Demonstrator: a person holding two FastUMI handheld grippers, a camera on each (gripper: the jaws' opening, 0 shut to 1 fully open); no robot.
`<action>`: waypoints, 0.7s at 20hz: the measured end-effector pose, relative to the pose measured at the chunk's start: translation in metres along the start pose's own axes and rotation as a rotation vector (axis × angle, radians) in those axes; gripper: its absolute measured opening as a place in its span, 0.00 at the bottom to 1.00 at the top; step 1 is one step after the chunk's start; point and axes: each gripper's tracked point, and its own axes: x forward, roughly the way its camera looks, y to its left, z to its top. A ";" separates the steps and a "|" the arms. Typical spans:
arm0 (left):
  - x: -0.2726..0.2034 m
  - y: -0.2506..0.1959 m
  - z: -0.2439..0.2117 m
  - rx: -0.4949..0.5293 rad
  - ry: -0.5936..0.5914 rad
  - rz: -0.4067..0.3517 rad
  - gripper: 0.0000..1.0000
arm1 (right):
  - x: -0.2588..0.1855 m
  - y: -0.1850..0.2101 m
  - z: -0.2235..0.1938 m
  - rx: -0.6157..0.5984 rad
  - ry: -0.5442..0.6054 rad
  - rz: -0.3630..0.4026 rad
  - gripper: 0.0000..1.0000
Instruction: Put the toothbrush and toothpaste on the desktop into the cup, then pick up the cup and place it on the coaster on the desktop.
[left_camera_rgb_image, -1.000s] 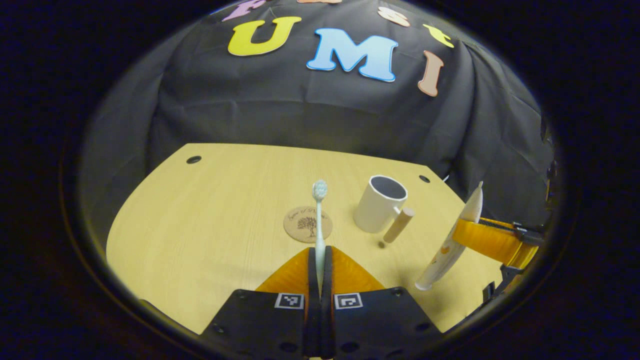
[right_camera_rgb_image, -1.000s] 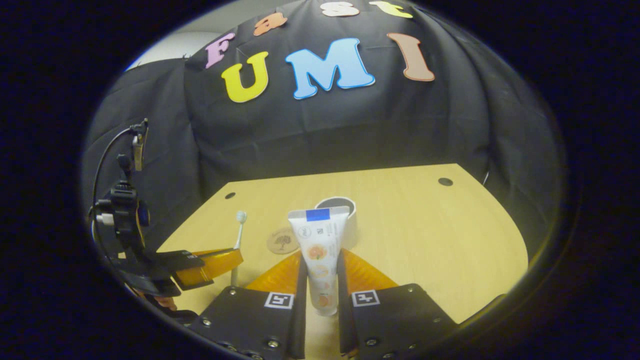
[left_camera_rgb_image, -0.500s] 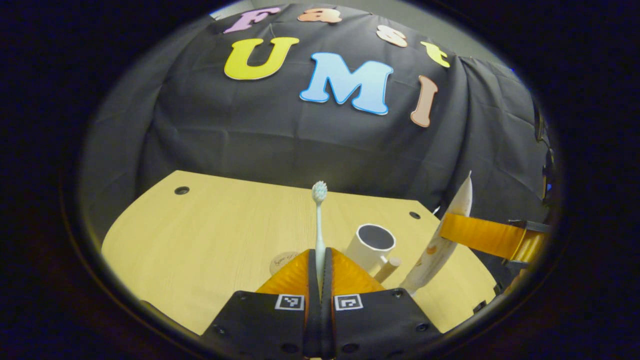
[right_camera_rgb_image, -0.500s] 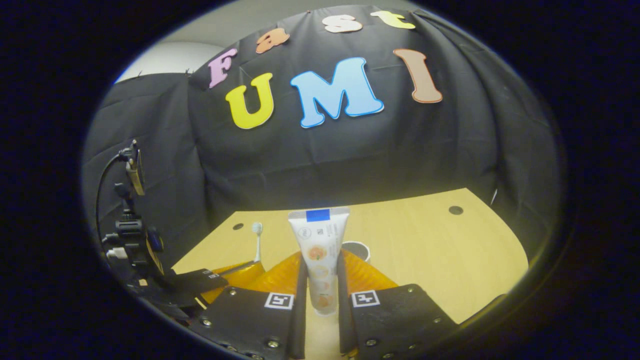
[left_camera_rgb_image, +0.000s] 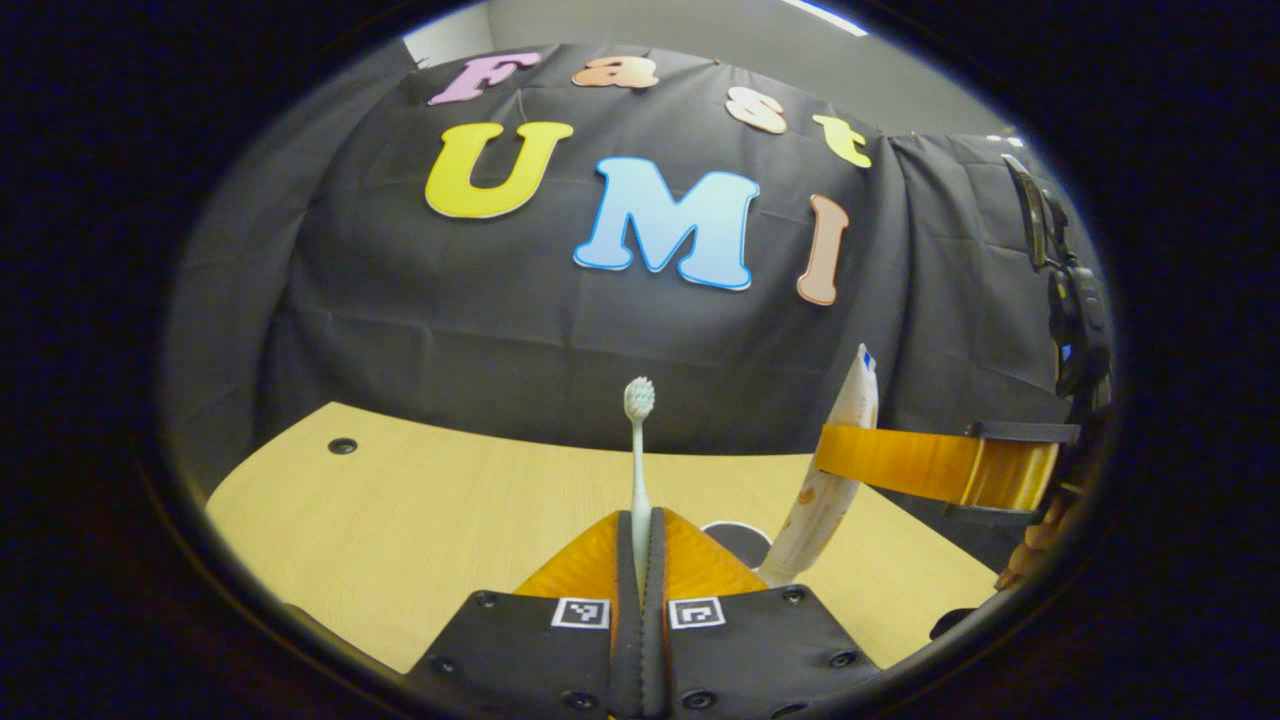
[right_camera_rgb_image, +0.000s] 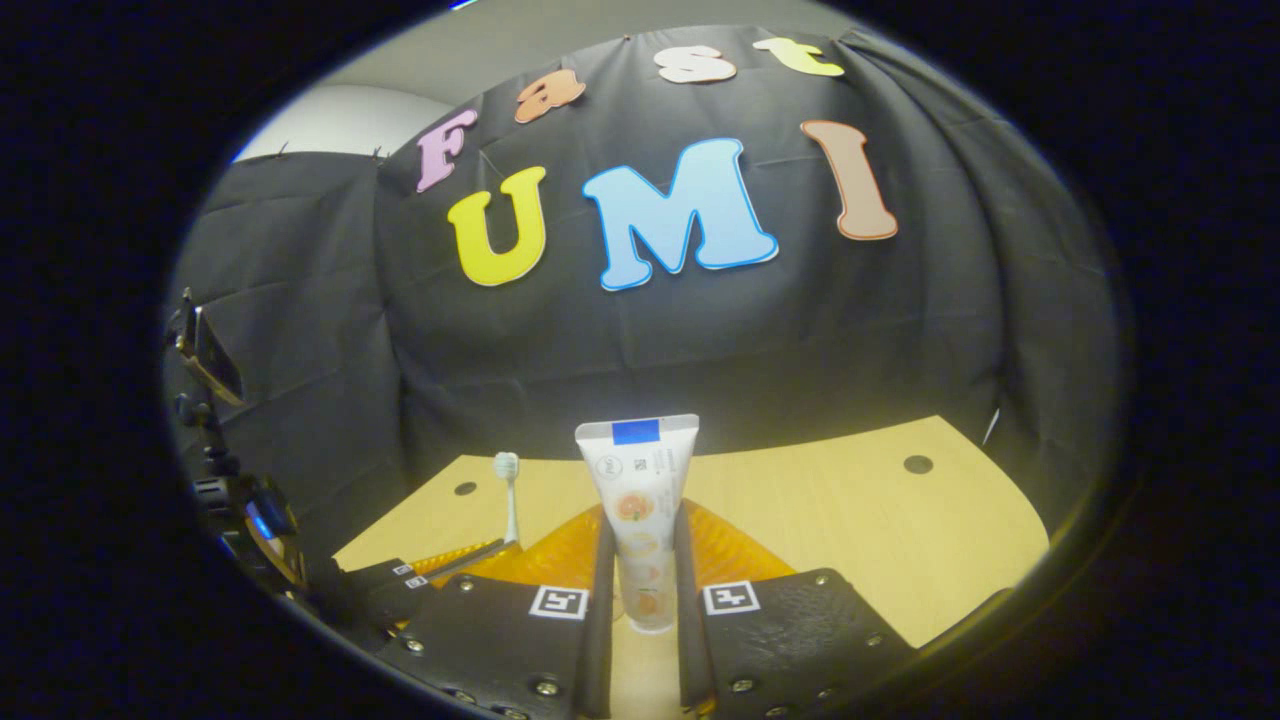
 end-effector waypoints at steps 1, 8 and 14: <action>0.003 -0.002 0.005 0.000 -0.021 -0.010 0.07 | 0.007 -0.003 0.003 -0.003 -0.011 -0.010 0.27; 0.018 -0.004 0.021 -0.009 -0.082 -0.043 0.07 | 0.054 -0.035 -0.007 -0.019 -0.007 -0.084 0.27; 0.023 -0.003 0.030 0.012 -0.100 -0.049 0.07 | 0.085 -0.041 -0.059 -0.066 0.121 -0.086 0.27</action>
